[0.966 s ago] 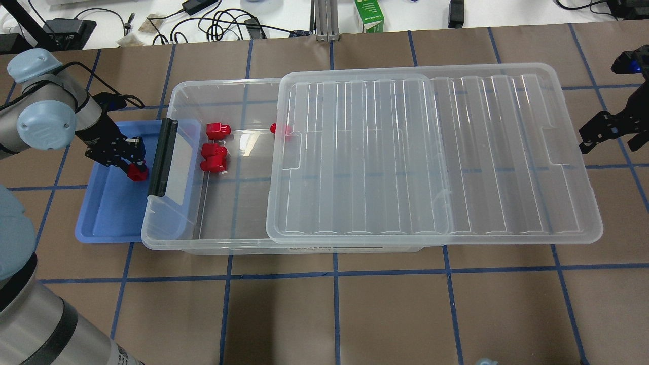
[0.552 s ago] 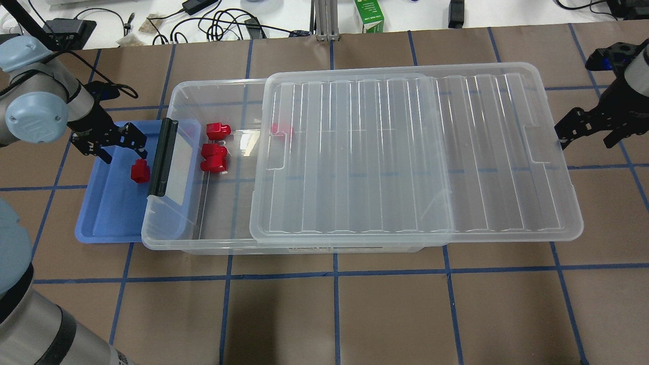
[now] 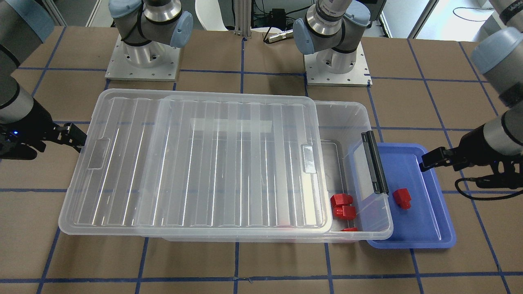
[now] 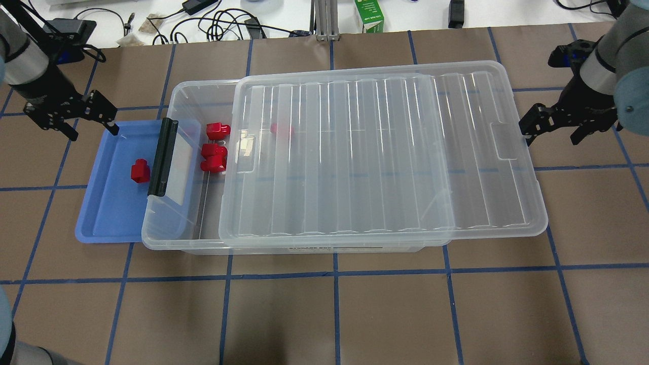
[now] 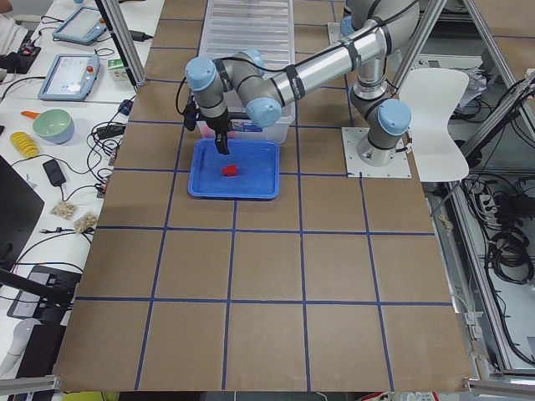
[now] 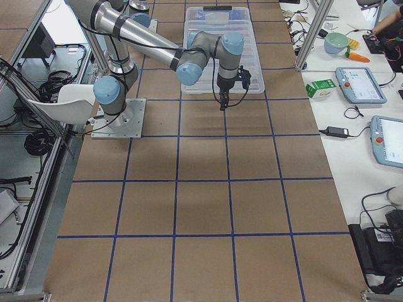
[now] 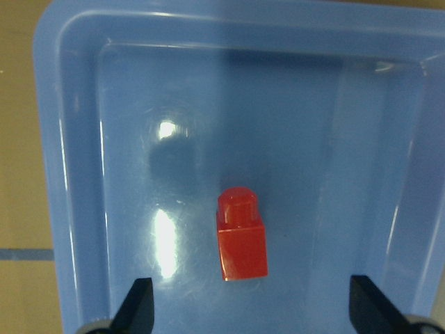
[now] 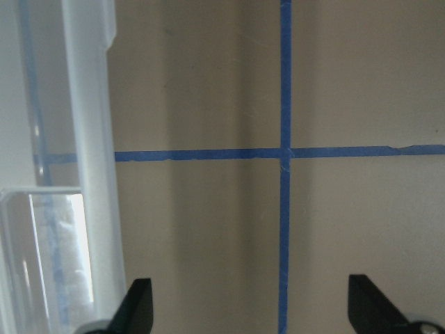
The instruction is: Place red block in blue tray from box
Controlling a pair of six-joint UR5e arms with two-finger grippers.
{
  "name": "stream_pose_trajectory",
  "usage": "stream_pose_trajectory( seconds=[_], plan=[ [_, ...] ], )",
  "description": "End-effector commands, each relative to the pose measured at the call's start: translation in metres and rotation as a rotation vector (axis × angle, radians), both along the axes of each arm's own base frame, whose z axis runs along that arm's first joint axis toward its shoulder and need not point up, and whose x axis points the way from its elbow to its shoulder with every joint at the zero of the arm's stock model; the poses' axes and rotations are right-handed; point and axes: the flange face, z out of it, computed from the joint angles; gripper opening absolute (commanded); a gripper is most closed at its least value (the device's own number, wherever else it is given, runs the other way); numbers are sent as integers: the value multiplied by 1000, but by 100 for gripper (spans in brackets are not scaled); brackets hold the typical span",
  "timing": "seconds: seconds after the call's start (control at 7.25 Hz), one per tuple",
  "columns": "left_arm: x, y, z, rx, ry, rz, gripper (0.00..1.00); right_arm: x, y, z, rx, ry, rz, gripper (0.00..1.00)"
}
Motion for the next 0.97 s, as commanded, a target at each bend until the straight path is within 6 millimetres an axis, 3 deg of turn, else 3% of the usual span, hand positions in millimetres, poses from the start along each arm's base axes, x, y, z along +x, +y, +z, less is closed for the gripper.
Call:
stream_pose_trajectory(
  seconds=[0.0,0.14,0.41,0.83],
  plan=[
    [-36,25,84,-35,-17,-31,100,43,-2,-2,0,3,-14,100],
    [-81,34,95,-37,-32,-63,100,63,-2,-1,-6,6,-4,100],
    [-148,59,107,-62,17,-146,100,91,-2,0,-26,10,-2,100],
    [-218,93,91,-24,12,-93,100,97,-4,1,-41,10,15,100]
  ],
)
